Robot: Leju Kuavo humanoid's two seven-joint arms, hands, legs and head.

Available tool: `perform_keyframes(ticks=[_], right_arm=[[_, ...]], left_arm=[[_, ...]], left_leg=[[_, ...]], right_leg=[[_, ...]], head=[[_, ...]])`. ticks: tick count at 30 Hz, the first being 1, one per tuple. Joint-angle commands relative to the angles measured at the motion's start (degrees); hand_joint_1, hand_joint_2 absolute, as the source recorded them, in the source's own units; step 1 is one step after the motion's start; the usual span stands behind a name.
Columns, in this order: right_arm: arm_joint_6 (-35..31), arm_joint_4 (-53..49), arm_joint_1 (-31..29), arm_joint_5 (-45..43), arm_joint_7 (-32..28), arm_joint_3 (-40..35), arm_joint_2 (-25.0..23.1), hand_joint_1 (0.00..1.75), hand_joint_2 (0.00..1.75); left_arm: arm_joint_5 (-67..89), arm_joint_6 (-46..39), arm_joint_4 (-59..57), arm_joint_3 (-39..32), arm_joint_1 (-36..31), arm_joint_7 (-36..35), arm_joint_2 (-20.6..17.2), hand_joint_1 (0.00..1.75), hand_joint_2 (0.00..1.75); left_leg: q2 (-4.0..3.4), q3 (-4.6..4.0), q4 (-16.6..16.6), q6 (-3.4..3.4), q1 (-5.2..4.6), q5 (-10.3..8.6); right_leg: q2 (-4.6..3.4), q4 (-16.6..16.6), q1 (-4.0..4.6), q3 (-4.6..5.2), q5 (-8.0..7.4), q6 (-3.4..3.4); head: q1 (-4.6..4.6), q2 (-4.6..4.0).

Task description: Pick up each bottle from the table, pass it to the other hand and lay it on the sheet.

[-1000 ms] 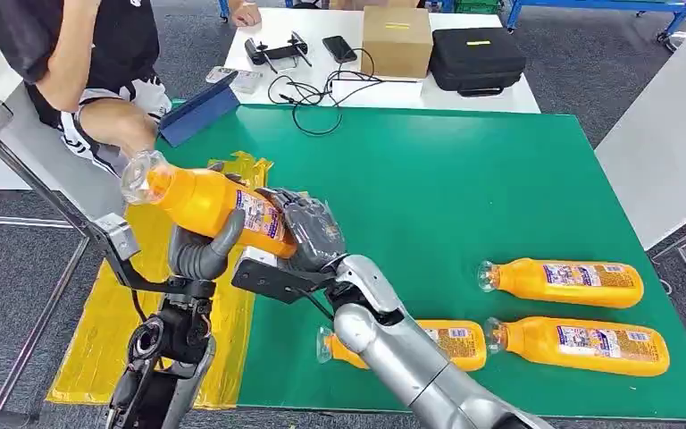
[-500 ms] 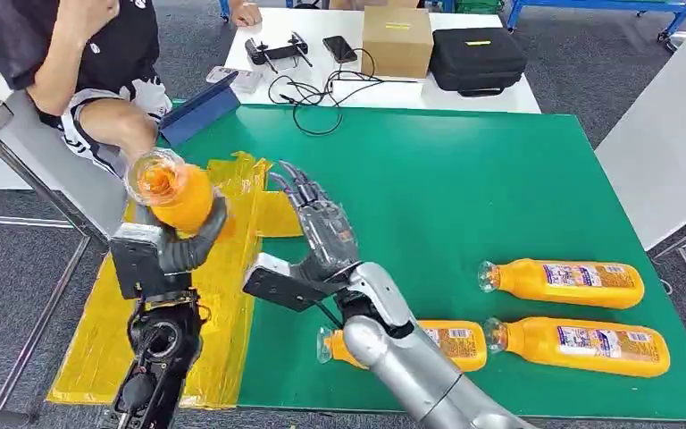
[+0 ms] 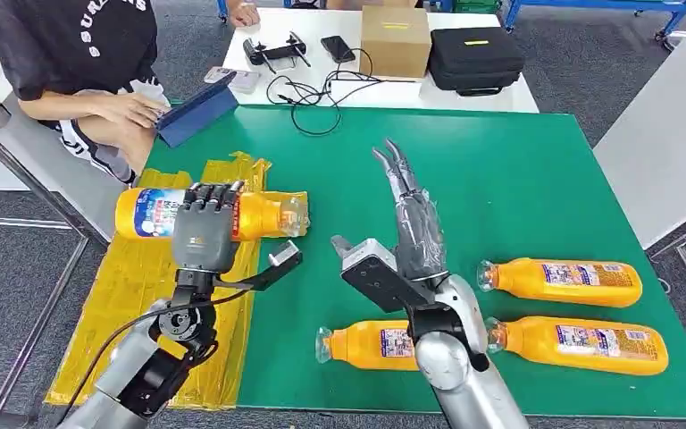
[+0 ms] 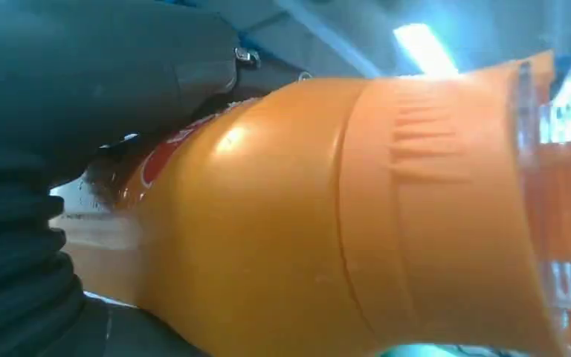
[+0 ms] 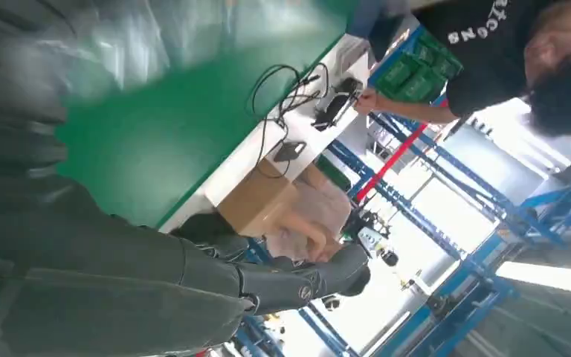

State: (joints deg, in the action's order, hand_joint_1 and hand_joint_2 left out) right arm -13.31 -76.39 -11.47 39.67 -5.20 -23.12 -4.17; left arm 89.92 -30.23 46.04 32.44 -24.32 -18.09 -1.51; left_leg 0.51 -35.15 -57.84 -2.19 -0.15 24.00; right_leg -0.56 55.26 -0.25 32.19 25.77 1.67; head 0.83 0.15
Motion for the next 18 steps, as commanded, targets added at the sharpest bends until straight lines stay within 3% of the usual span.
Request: perform_keyframes(ticks=[1,7,8,9,10,12,13,14,18], right_arm=[[0.95,-2.47,1.97,0.72,0.45,2.52,1.28,0.00,1.75],[2.61,-2.64,1.57,2.36,1.33,2.18,0.93,0.00,1.75],[2.61,-2.64,1.57,2.36,1.33,2.18,0.93,0.00,0.00],[3.78,-2.57,1.34,3.32,1.86,2.02,0.83,0.00,0.00],[4.28,-2.56,1.31,3.74,1.97,1.88,0.76,0.00,0.00],[4.89,-2.52,1.48,4.19,2.07,1.71,0.63,0.00,0.00],[4.89,-2.52,1.48,4.19,2.07,1.71,0.63,0.00,0.00],[5.37,-2.46,1.54,4.63,2.09,1.62,0.67,0.00,0.00],[9.24,-2.22,2.41,6.68,1.48,-0.53,1.64,0.00,0.00]], left_arm=[[0.08,-0.48,-15.68,-0.59,-4.12,8.72,1.09,1.75,1.75],[0.08,-0.89,-16.89,-2.42,-3.91,10.13,2.33,1.75,1.75],[0.08,-0.89,-16.89,-2.42,-3.91,10.13,2.33,1.75,1.75],[0.08,-0.47,-17.03,-2.60,-3.88,9.58,2.56,1.62,1.75],[0.08,-0.19,-17.19,-2.41,-3.93,8.94,2.59,1.12,1.75],[0.08,0.16,-17.39,-2.32,-3.88,8.38,2.62,1.12,1.75],[0.08,0.16,-17.39,-2.32,-3.88,8.38,2.62,0.09,1.75],[0.08,0.66,-17.71,-2.91,-3.85,8.36,2.80,0.00,1.75],[0.08,1.69,-18.84,-3.95,-3.61,6.98,3.21,0.00,1.75]], left_leg=[[0.08,0.37,0.12,0.12,0.02,0.10],[0.06,0.26,0.06,0.12,0.02,0.10],[0.06,0.39,0.10,0.14,0.03,0.14],[0.05,0.26,0.05,0.11,0.03,0.11],[0.04,0.34,0.09,0.12,0.02,0.13],[0.04,0.35,0.07,0.13,0.02,0.14],[0.04,0.20,0.06,0.09,0.02,0.09],[0.04,0.43,0.13,0.14,0.03,0.15],[0.05,0.32,0.08,0.12,0.04,0.13]], right_leg=[[0.13,-0.14,0.02,-0.41,0.13,-0.03],[0.12,-0.08,0.02,-0.27,0.11,-0.02],[0.13,-0.12,0.04,-0.41,0.14,-0.03],[0.10,-0.08,0.03,-0.28,0.11,-0.02],[0.10,-0.11,0.03,-0.35,0.13,-0.03],[0.11,-0.11,0.03,-0.38,0.14,-0.02],[0.08,-0.08,0.02,-0.21,0.09,-0.01],[0.11,-0.15,0.03,-0.45,0.16,-0.03],[0.09,-0.12,0.04,-0.36,0.13,-0.03]], head=[[-0.02,0.00],[-0.02,0.00],[0.00,0.00],[0.00,0.00],[0.00,0.00],[-0.02,0.00],[0.02,0.00],[-0.02,0.00],[0.00,0.02]])
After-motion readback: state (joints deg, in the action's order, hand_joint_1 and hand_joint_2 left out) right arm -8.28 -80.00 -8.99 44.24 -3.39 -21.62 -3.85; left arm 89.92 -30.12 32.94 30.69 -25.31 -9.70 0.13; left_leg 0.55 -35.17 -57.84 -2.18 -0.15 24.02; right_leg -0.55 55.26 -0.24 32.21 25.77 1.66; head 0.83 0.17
